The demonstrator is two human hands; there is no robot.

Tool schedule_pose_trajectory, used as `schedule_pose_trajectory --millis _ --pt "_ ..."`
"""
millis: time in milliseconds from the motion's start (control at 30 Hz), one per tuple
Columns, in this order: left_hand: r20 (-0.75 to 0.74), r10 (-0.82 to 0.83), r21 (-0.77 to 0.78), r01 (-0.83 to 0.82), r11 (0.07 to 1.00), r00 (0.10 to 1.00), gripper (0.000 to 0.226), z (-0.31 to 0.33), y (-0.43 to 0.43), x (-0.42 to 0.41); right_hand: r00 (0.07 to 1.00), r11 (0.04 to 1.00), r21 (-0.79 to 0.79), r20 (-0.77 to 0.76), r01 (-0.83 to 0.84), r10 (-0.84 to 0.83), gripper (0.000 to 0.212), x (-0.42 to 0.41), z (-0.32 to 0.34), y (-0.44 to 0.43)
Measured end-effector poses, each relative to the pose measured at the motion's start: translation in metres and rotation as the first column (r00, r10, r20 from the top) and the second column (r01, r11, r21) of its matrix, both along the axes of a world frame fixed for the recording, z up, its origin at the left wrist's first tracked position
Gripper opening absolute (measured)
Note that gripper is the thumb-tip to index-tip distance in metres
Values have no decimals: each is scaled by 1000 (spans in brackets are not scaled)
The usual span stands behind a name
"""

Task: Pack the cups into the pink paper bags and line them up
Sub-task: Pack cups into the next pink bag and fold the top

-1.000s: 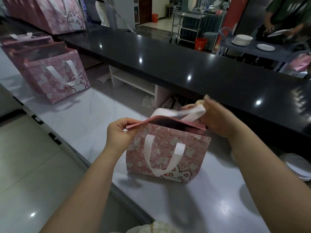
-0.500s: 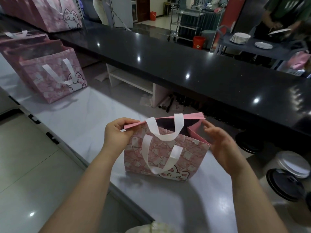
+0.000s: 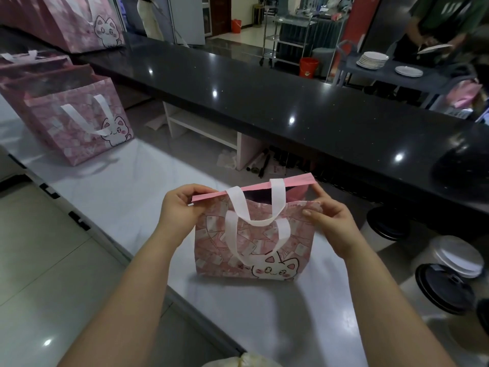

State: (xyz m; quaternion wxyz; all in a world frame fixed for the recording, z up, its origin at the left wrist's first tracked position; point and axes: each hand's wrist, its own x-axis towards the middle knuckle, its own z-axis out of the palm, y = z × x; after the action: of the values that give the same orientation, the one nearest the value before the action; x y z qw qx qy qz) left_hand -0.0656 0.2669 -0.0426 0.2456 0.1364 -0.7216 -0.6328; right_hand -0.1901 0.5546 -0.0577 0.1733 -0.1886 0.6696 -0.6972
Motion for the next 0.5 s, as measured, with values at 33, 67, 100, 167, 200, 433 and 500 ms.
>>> schedule_pose_trajectory --millis 33,67,100,167,200,433,500 --pt "4 -3 -1 3 1000 1000 44 0 -1 0 1000 1000 -15 -1 26 -26 8 0 -1 -4" --pt "5 -5 -2 5 1000 1000 44 0 -3 0 998 998 -37 -7 57 -57 8 0 -2 -7" --pt "5 -6 -2 6 1000 1000 43 0 -4 0 995 993 -67 -17 93 -95 9 1 -5 -10" --pt "2 -8 7 8 1000 1000 40 1 -5 0 985 977 -135 -38 163 -170 12 5 -9 -15" --pt "-1 -7 10 7 1000 1000 40 1 -6 0 979 968 -170 -47 187 -197 15 7 -12 -17" --pt "-67 -29 115 36 993 997 44 0 -9 2 932 918 -209 -66 337 -357 34 10 -18 -28" --pt "-68 -65 105 71 992 996 41 -1 -13 3 936 925 -203 -79 321 -342 39 8 -15 -28"
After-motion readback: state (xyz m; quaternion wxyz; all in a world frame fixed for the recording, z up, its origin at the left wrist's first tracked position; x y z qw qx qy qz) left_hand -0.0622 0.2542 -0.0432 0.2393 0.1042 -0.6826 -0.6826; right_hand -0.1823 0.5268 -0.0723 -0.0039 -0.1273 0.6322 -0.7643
